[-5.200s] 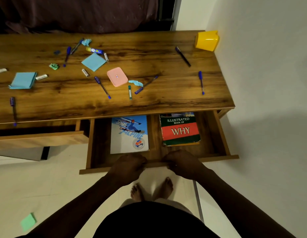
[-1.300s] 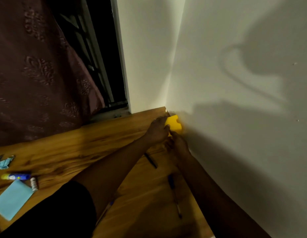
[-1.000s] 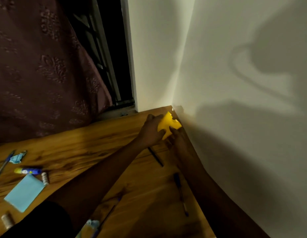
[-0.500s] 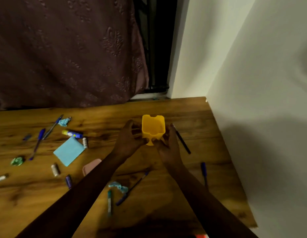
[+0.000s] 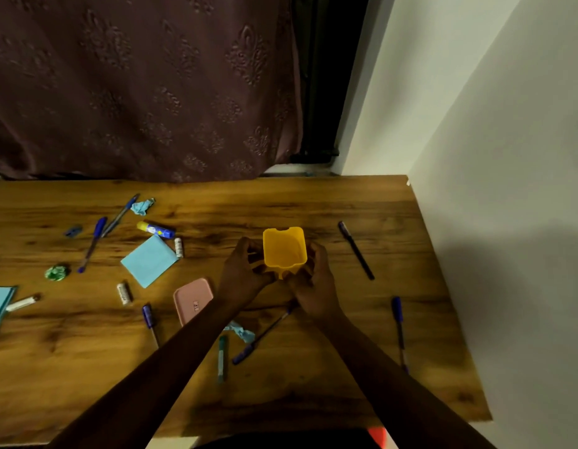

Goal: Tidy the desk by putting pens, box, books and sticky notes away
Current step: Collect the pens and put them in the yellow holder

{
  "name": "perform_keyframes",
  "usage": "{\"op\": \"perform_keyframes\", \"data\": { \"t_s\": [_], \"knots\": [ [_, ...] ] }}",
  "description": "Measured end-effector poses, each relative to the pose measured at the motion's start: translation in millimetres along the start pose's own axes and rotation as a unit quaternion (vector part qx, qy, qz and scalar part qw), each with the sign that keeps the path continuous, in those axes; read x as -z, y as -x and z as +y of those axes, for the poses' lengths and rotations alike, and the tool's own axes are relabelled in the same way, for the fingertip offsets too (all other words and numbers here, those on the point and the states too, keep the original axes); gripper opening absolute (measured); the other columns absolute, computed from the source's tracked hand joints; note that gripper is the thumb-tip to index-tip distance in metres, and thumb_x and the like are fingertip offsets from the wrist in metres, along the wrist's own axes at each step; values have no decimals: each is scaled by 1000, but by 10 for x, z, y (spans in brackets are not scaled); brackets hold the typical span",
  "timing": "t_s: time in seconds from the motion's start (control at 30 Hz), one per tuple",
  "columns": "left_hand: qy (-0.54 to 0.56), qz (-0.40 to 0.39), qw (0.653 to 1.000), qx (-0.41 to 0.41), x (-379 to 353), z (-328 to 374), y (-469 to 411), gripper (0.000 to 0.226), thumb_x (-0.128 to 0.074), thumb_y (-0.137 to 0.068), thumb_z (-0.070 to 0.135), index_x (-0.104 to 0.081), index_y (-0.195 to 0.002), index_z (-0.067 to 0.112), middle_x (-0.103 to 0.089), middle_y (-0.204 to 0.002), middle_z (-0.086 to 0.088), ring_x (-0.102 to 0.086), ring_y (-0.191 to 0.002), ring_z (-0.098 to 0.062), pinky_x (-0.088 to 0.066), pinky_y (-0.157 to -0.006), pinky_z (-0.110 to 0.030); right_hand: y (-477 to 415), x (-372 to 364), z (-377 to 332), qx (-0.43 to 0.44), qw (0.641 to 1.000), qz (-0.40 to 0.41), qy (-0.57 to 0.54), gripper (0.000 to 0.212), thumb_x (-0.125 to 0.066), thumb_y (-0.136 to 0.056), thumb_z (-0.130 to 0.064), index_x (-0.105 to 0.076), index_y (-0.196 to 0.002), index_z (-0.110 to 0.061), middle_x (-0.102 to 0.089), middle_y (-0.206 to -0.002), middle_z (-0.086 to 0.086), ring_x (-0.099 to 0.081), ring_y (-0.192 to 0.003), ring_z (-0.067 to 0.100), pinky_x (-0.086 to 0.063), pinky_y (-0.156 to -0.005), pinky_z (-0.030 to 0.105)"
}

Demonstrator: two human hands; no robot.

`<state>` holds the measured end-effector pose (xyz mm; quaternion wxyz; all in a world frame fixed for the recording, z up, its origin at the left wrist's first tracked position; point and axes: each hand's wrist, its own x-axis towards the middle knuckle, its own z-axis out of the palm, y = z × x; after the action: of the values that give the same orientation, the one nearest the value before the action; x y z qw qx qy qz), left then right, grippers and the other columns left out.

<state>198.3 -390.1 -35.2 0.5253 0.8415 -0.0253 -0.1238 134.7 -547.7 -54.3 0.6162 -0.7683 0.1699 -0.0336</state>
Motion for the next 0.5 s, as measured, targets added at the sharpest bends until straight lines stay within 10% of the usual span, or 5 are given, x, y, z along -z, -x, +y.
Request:
{"op": "perform_keyframes", "data": {
  "t_s": [0.27,0.5],
  "knots": [
    [-155,-56,986,6,137,-16,260,39,-82,-75,11,-62,-106,23,-65,-98,12,-65,-81,-4,-47,-63,-18,-143,491,128,16,986,44,161,65,-72,-83,-7,-50,-143,-22,-56,-136,-2,-59,-121,18,-56,-96,39],
    [-299,-178,937,-22,4,-100,442,22,-75,-82,42,-69,-88,21,-66,-89,3,-63,-81,-13,-56,-73,-37,-453,1053,139,-28,935,83,345,47,-67,-87,-22,-55,-132,-12,-50,-129,10,-52,-121,32,-51,-95,43]
  ]
}}
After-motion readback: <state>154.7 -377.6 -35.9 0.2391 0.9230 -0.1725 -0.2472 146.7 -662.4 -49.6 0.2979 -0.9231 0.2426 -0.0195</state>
